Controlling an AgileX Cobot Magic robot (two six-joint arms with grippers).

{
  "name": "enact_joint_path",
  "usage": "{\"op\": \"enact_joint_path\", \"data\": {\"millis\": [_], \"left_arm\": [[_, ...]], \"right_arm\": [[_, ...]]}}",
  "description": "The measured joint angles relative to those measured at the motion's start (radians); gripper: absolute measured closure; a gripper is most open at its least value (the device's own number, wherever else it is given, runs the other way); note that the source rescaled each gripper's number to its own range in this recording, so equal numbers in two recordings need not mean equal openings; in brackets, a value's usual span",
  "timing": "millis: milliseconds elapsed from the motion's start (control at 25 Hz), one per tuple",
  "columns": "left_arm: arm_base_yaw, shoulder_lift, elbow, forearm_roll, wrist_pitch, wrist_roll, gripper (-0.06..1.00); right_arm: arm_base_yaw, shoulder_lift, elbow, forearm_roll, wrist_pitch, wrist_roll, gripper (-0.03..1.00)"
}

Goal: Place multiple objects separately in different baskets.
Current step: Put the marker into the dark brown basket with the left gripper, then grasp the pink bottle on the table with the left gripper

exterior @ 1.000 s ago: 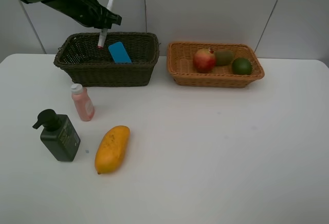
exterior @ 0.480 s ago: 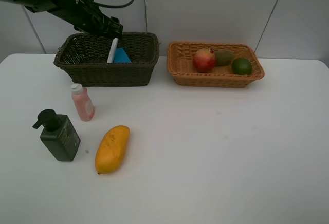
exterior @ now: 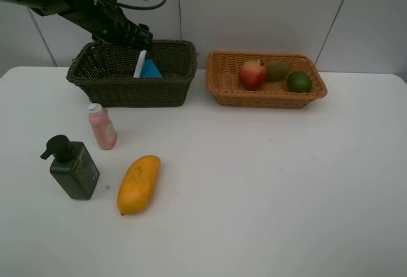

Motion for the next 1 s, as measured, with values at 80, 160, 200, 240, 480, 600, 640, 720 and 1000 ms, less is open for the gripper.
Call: {"op": "enact_joint_path", "data": {"millis": [80, 160, 200, 240, 480, 600, 640, 720, 1000], "left_arm": [[0.0, -0.007, 0.0, 0.0, 0.024, 0.0, -0.05], [0.0, -0.02, 0.0, 0.0, 0.059, -0.014, -0.05], [0.0, -0.028, 0.0, 0.0, 0.082, -0.027, -0.05], [0.0, -0.037, 0.0, -0.001, 0.102, -0.04, -0.05], [0.0, -0.102, 0.0, 0.011, 0.261, -0.133, -0.05], [0.0, -0.135, 0.0, 0.067, 0.346, -0.233, -0.05], [-0.001, -0.145, 0.0, 0.092, 0.377, -0.274, -0.05], [-0.005, -0.162, 0.0, 0.152, 0.435, -0.342, -0.05], [-0.051, -0.202, 0.011, 0.26, 0.578, -0.486, -0.05]], "right_arm": [[0.0, 0.0, 0.0, 0.0, 0.0, 0.0, -0.03], [0.0, 0.0, 0.0, 0.0, 0.0, 0.0, -0.03], [0.0, 0.0, 0.0, 0.0, 0.0, 0.0, -0.03], [0.0, 0.0, 0.0, 0.0, 0.0, 0.0, -0.03], [0.0, 0.0, 0.0, 0.0, 0.0, 0.0, -0.03], [0.0, 0.0, 0.0, 0.0, 0.0, 0.0, -0.03], [0.0, 0.0, 0.0, 0.0, 0.0, 0.0, -0.03], [0.0, 0.0, 0.0, 0.0, 0.0, 0.0, -0.03], [0.0, 0.0, 0.0, 0.0, 0.0, 0.0, -0.03]]}}
